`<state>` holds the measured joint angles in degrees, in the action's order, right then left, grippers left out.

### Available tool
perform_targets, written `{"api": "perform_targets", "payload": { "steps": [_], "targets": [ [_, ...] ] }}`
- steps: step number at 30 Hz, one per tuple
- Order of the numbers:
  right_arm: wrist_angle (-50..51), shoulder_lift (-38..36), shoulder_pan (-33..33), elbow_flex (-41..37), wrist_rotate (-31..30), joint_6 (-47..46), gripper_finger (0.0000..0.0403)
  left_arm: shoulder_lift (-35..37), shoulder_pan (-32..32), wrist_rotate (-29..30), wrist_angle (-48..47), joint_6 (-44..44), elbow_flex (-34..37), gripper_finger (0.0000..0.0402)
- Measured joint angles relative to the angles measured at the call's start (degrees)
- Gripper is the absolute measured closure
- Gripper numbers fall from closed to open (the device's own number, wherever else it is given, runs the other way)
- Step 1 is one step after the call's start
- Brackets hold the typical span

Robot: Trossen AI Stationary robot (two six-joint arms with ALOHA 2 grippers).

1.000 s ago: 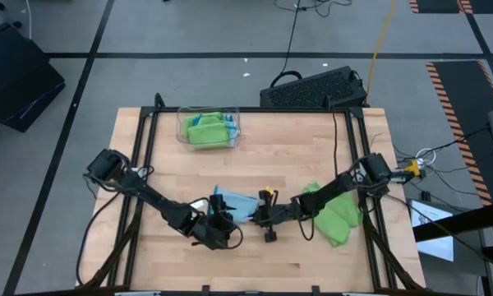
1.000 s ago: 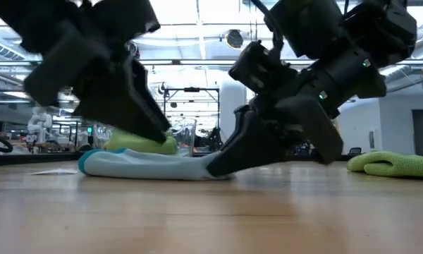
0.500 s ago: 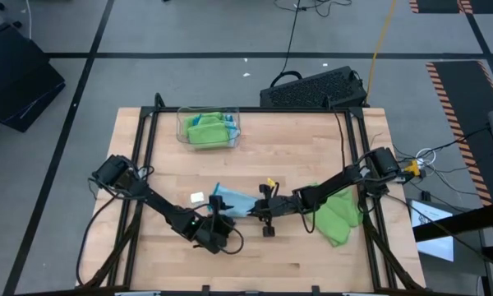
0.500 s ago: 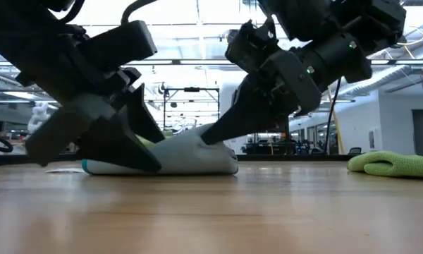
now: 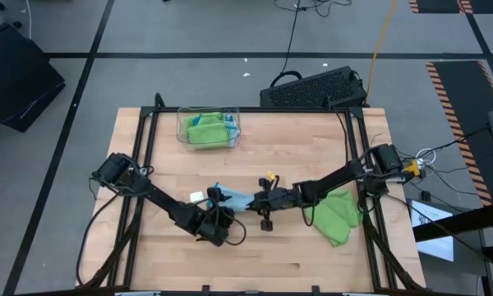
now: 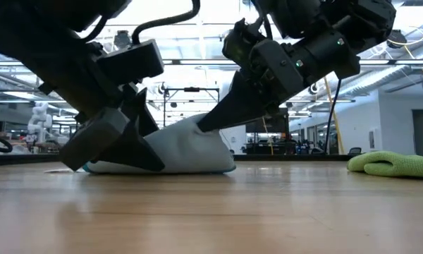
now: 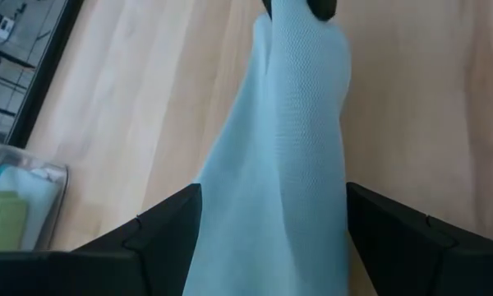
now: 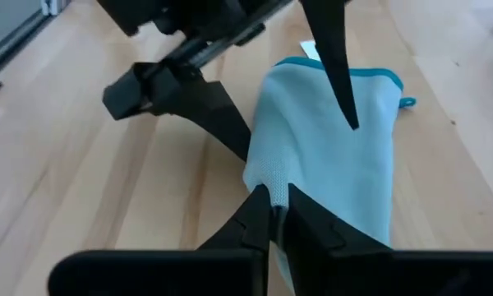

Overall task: Fold microfiber towels
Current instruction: Put the blue microfiber cloth into the bin

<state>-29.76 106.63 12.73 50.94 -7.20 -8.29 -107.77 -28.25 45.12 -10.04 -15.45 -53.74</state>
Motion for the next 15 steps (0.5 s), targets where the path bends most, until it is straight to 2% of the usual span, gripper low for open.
{"api": "perform_targets", "payload": {
  "steps": [3,6,11,15],
  "targets": [
    [0.12,0.00,-0.41,0.00,0.02,-0.57,0.0388,0.00,0.55,-0.08,-1.94,-1.87,0.00,0.0110],
    [0.43,0.02,-0.46,0.00,0.00,-0.71,0.0388,0.00,1.17,-0.14,-3.81,-4.67,0.00,0.0134],
    [0.48,0.02,-0.46,0.00,0.02,-0.64,0.0388,0.04,2.86,-4.21,-4.81,-7.59,-0.02,0.0220],
    [0.50,0.02,-0.42,0.00,0.00,-0.51,0.0388,0.04,3.60,-4.70,-4.98,-7.67,-0.02,0.0308]
  ]
}}
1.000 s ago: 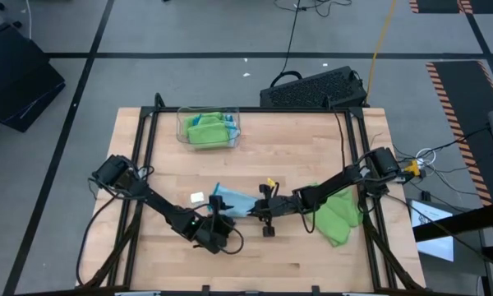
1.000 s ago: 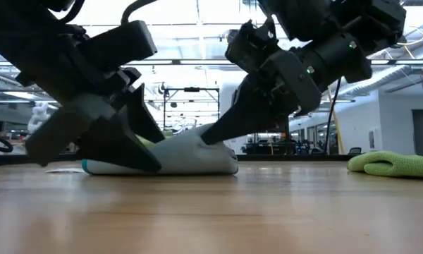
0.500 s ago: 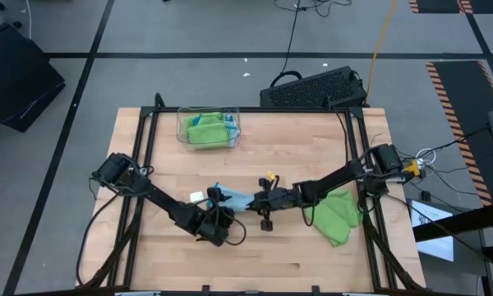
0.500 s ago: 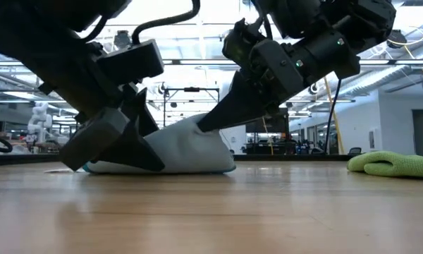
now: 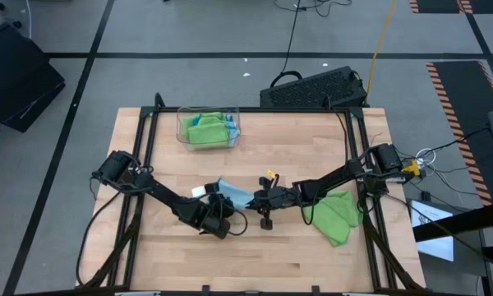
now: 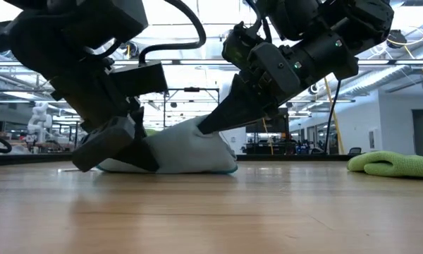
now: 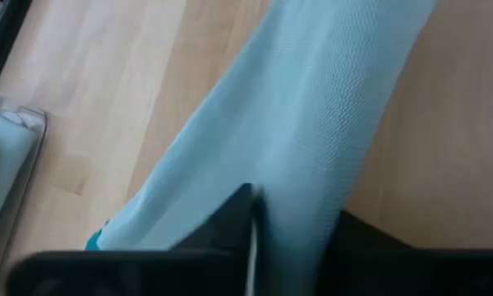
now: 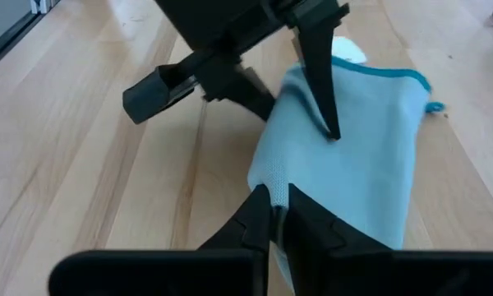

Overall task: Fold microfiber towels
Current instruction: Put the blue microfiber cloth into the bin

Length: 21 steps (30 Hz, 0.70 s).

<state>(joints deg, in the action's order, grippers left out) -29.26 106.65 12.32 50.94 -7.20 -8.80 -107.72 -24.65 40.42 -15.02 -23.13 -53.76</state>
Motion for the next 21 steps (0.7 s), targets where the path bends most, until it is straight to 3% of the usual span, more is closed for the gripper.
{"api": "perform_targets", "payload": {
  "steps": [4,12,17,21],
  "targets": [
    [0.00,0.00,0.00,0.00,-0.08,-0.51,0.0373,0.00,0.36,0.01,-0.12,0.09,0.00,0.0385],
    [9.04,-4.26,0.04,0.00,-0.24,-2.64,0.0306,2.71,2.05,-0.64,-3.01,2.49,0.02,0.0388],
    [10.26,-8.83,0.04,-2.76,-0.53,-0.57,0.0267,8.89,5.72,-6.30,-7.02,1.04,0.02,0.0388],
    [9.11,-11.75,0.07,-6.42,-4.66,2.21,0.0251,14.96,9.11,-9.12,-11.17,1.60,0.02,0.0392]
  ]
}}
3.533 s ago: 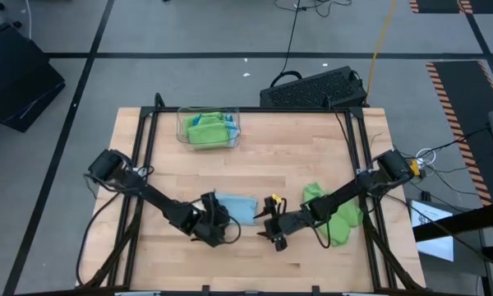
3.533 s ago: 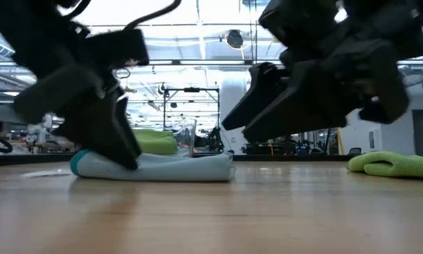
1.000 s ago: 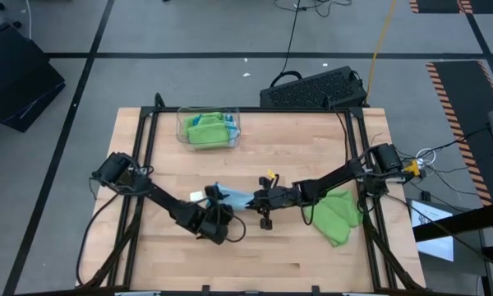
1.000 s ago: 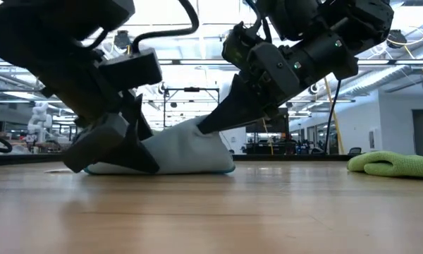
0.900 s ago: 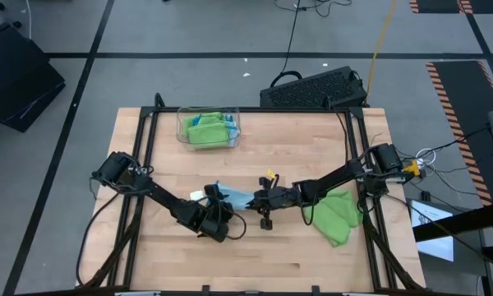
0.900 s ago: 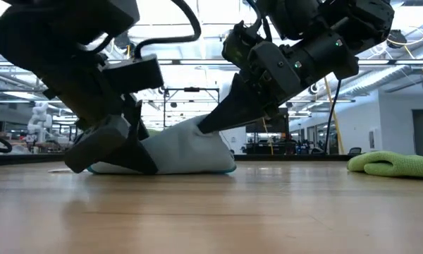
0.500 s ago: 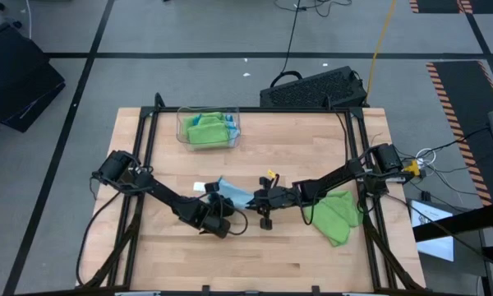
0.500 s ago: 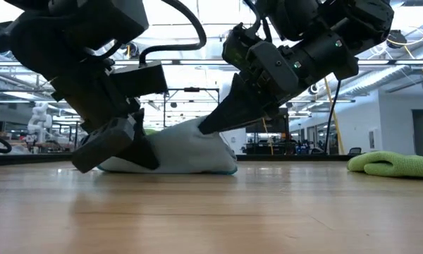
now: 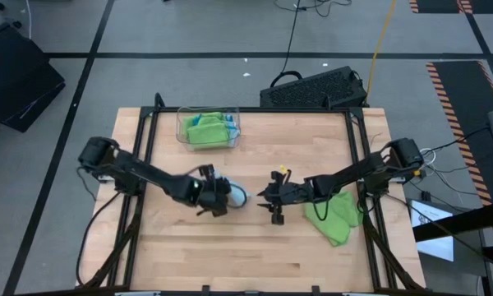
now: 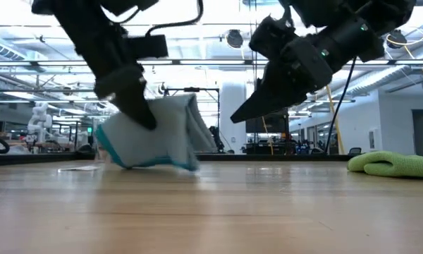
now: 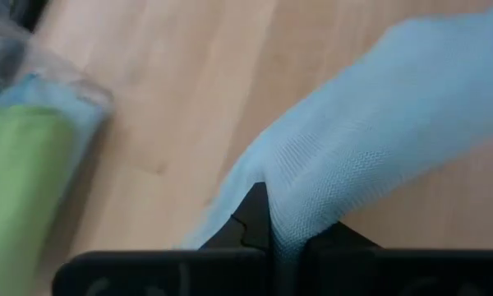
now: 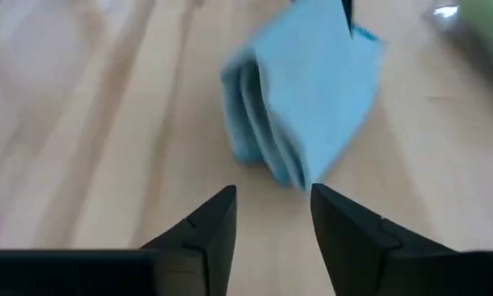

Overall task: Fold microfiber towels
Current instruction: Put the blue microfiber cloth into the bin

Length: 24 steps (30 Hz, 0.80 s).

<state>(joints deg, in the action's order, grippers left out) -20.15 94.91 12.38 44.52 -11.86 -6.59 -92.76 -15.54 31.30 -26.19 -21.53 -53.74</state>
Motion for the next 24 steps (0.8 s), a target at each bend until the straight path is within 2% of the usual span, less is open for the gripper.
{"api": "perform_targets", "payload": {
  "steps": [5,9,12,14,18,24],
  "targets": [
    [-7.03,-1.83,0.00,-5.44,-1.59,1.80,0.0248,8.06,4.72,-2.64,-4.34,1.60,-0.02,0.0391],
    [-13.84,-1.81,0.11,-8.46,-0.74,2.78,0.0248,13.03,10.24,-9.23,-7.34,2.25,-0.15,0.0391],
    [-15.35,-1.81,0.11,-9.66,0.00,3.68,0.0248,14.10,14.50,-12.71,-13.57,2.38,-3.28,0.0391],
    [-16.40,-1.81,0.11,-9.76,-0.03,4.91,0.0248,14.15,17.02,-12.50,-19.83,3.46,-6.61,0.0391],
    [-19.60,-1.81,-0.04,-9.78,-0.12,6.01,0.0248,13.70,21.99,-9.30,-24.65,8.43,-13.26,0.0388],
    [-30.95,-1.81,-2.20,-9.74,-0.44,6.83,0.0248,13.74,29.46,-6.14,-24.69,16.51,-18.90,0.0391]
  ]
}}
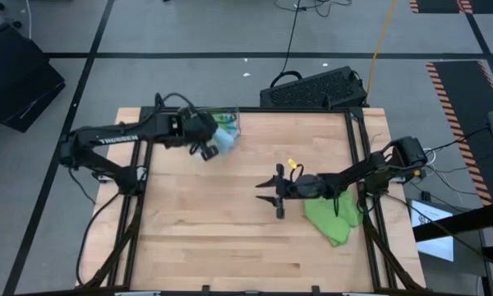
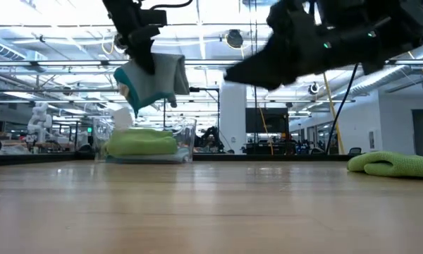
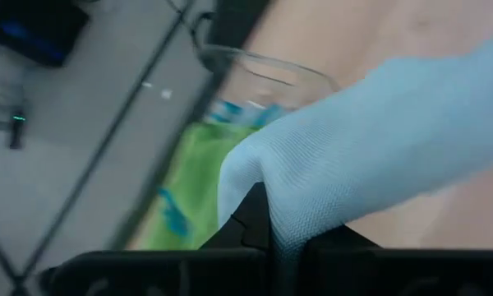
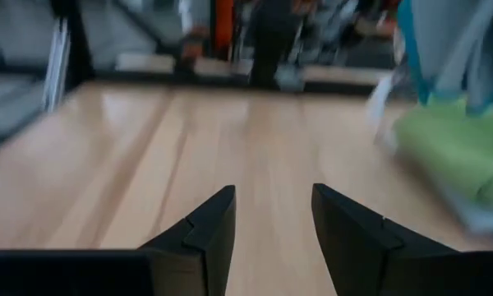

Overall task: Fold microfiber towels
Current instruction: Put the blue microfiber cloth into the bin

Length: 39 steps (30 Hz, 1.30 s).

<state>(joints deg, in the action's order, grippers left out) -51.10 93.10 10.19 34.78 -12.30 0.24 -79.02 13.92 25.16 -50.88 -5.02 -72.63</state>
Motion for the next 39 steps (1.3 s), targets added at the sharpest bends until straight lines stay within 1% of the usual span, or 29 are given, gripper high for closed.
{"api": "perform_targets", "payload": {
  "steps": [3,6,8,10,13,15,20,22,26,29,30,34,39],
  "targets": [
    [-6.39,0.00,-2.63,1.09,-2.03,0.25,0.0248,0.00,3.66,1.25,1.17,3.07,-0.82,0.0389],
    [-7.71,0.00,-6.62,4.30,-2.64,0.17,0.0251,-0.04,6.86,1.48,2.48,5.05,-0.86,0.0389],
    [-5.30,0.02,-9.42,7.28,-1.70,-0.16,0.0259,-0.05,8.44,1.44,2.80,6.16,-0.86,0.0392],
    [-2.29,0.79,-12.07,11.24,1.20,-0.99,0.0269,-0.47,9.79,0.88,3.52,7.38,-0.86,0.0392],
    [1.36,4.24,-15.24,18.11,7.22,-2.06,0.0284,-0.72,11.92,-2.82,3.84,8.52,-0.86,0.0391],
    [3.28,7.63,-16.58,22.99,9.14,-1.75,0.0294,-0.61,12.93,-4.64,4.29,8.59,-0.86,0.0388],
    [8.23,15.71,-18.97,33.41,9.45,-2.09,0.0314,-0.61,14.27,-5.23,4.08,9.06,-0.86,0.0391],
    [8.28,18.77,-19.68,36.77,8.99,-2.45,0.0318,-0.62,14.77,-5.77,4.06,9.73,-0.86,0.0392],
    [10.68,23.08,-20.75,42.22,5.03,-3.64,0.0325,-0.61,15.03,-7.22,4.17,10.74,-0.86,0.0391],
    [12.41,25.04,-21.46,44.86,4.83,-6.22,0.0328,-0.63,15.08,-7.34,4.28,11.04,-0.86,0.0389],
    [12.93,25.18,-21.57,45.13,4.31,-7.04,0.0328,-0.61,15.21,-7.34,4.33,11.42,-0.86,0.0390],
    [13.44,24.82,-21.67,45.47,-2.79,-11.39,0.0325,-0.61,15.35,-7.29,4.35,12.45,-0.86,0.0392],
    [19.53,23.80,-23.04,45.47,-2.00,-13.20,0.0322,-0.61,15.31,-7.32,4.37,12.42,-0.86,0.0390]
  ]
}}
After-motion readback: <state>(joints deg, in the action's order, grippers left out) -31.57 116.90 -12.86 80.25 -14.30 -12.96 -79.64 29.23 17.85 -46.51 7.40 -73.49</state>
